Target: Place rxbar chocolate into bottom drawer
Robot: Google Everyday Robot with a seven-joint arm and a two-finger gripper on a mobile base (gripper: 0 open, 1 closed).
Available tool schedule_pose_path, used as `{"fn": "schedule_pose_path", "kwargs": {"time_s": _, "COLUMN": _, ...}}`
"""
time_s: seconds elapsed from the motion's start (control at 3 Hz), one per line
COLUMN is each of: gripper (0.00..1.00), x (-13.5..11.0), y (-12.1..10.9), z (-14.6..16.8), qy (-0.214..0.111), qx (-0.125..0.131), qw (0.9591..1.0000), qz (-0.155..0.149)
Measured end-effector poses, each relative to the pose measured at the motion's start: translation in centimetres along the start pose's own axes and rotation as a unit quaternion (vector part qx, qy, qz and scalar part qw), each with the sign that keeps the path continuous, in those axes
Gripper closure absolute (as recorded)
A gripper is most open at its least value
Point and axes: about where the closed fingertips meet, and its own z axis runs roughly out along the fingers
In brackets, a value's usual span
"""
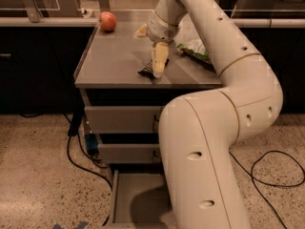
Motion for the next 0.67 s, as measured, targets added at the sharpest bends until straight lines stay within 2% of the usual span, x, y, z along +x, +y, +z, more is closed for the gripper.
{"fn": "schedule_pose_path", "kwargs": {"time_s": 0.33, "gripper": 0.0, "x": 0.12, "y": -0.48, "z": 0.55, "qy": 0.012, "qx": 0.0, "qw": 0.9999, "qz": 0.012}}
{"fn": "schedule_pose_path", "kwargs": {"time_s": 0.67, "gripper": 0.0, "x": 0.63, "y": -0.24, "z": 1.5, "qy": 0.027, "qx": -0.018, "qw": 0.9986, "qz": 0.041}}
